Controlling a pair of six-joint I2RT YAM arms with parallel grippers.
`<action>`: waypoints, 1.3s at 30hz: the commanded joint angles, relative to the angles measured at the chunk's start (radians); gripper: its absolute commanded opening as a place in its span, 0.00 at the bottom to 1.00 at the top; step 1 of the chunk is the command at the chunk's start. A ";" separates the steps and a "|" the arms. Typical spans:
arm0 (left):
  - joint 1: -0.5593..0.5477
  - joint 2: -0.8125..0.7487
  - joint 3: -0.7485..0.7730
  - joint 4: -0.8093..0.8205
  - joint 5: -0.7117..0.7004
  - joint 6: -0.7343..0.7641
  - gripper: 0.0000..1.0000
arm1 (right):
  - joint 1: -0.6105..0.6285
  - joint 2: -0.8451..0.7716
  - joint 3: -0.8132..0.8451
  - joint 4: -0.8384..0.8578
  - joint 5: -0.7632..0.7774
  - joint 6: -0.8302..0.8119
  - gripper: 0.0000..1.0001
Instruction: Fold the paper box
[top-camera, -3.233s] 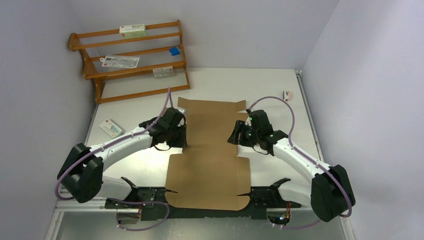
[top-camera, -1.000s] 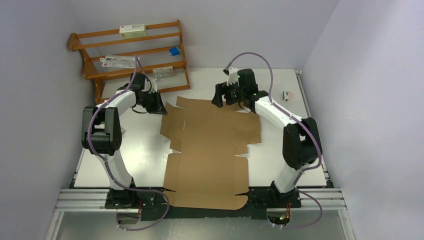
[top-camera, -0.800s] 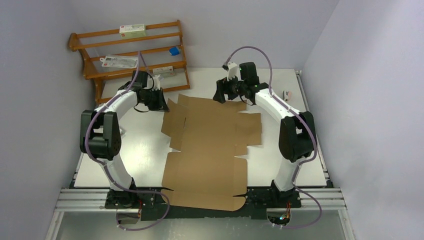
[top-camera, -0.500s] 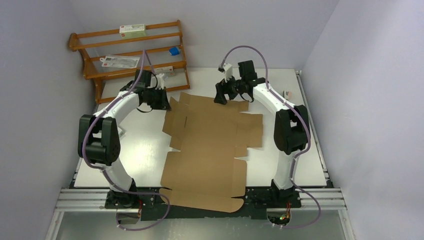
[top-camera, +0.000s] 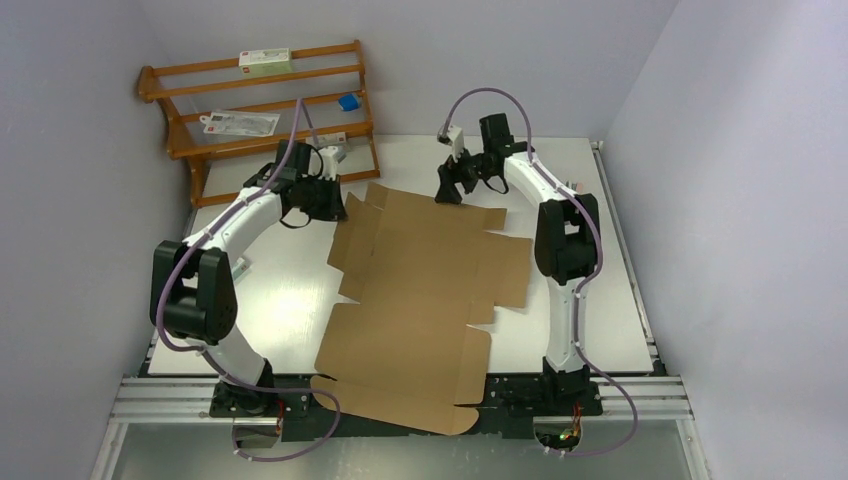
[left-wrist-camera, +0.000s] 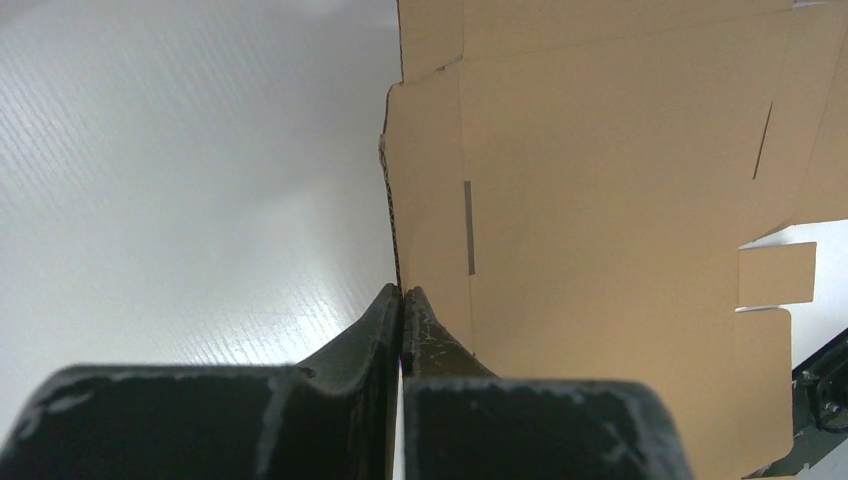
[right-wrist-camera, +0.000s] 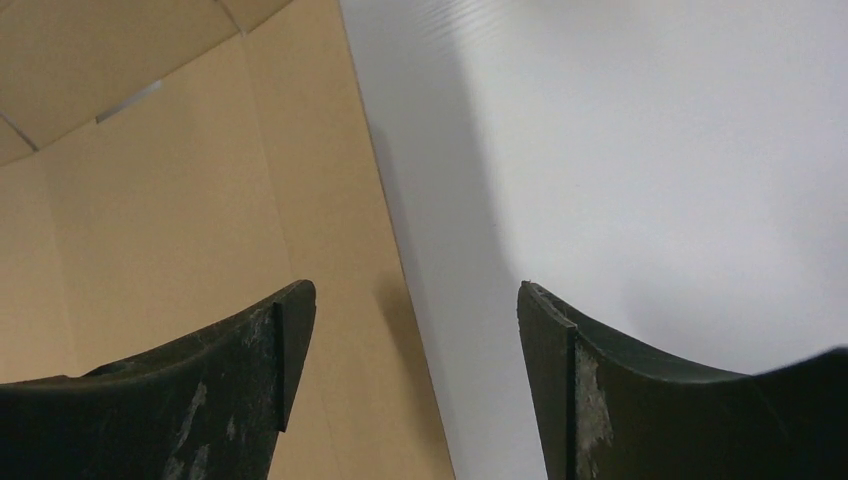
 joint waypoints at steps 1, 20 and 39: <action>-0.009 -0.037 -0.007 0.041 -0.003 0.026 0.05 | 0.002 0.041 0.040 -0.096 -0.079 -0.080 0.76; -0.032 -0.089 -0.030 0.063 -0.052 0.028 0.05 | 0.011 0.022 0.095 -0.335 -0.119 -0.189 0.28; -0.032 -0.207 -0.123 0.284 -0.110 -0.049 0.05 | 0.078 -0.226 -0.027 -0.260 0.028 -0.187 0.00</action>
